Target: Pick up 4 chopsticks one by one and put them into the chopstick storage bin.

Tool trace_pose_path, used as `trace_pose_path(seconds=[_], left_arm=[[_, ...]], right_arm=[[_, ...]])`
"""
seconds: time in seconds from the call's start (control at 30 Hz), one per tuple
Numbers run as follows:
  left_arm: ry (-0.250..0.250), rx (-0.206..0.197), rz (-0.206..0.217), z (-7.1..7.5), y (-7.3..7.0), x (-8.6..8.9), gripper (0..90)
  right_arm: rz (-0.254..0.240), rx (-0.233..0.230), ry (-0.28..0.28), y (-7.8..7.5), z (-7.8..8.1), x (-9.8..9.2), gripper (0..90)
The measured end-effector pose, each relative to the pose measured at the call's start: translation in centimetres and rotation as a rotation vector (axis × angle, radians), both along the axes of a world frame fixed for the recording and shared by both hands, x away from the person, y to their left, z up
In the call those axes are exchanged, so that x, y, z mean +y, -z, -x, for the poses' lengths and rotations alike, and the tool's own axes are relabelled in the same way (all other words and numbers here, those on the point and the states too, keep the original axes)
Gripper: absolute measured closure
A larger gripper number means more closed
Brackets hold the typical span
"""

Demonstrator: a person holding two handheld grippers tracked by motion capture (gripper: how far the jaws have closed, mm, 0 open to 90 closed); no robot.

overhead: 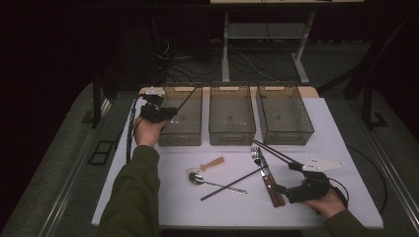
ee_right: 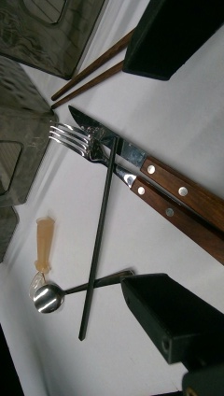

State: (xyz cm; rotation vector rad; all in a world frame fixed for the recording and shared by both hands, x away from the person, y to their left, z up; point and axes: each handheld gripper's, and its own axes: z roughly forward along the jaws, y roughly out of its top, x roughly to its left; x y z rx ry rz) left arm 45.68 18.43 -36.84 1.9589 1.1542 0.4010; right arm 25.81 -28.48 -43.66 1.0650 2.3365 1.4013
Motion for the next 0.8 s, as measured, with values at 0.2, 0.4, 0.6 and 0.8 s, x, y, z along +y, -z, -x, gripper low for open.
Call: trace_pose_path(seconds=[0.2, 0.4, 0.6, 0.8], left_arm=[[-0.013, 0.006, -0.011, -1.2, 0.3, -0.4, 85.7], [-0.018, 0.023, -0.060, -2.0, 0.8, -1.0, 85.7], [-0.034, 0.070, -0.100, -2.5, 1.5, -1.1, 85.7], [-0.074, 0.083, -0.082, -2.6, 1.6, -1.0, 80.9]], right_arm=[[0.002, 0.003, -0.005, 0.1, -0.1, 0.1, 0.4], [-0.002, -0.001, -0.005, 0.0, -0.1, 0.0, 0.4], [-0.006, 0.000, -0.003, 0.0, 0.0, 0.0, 0.4], [-0.005, -0.001, -0.005, 0.0, 0.0, 0.0, 0.4]])
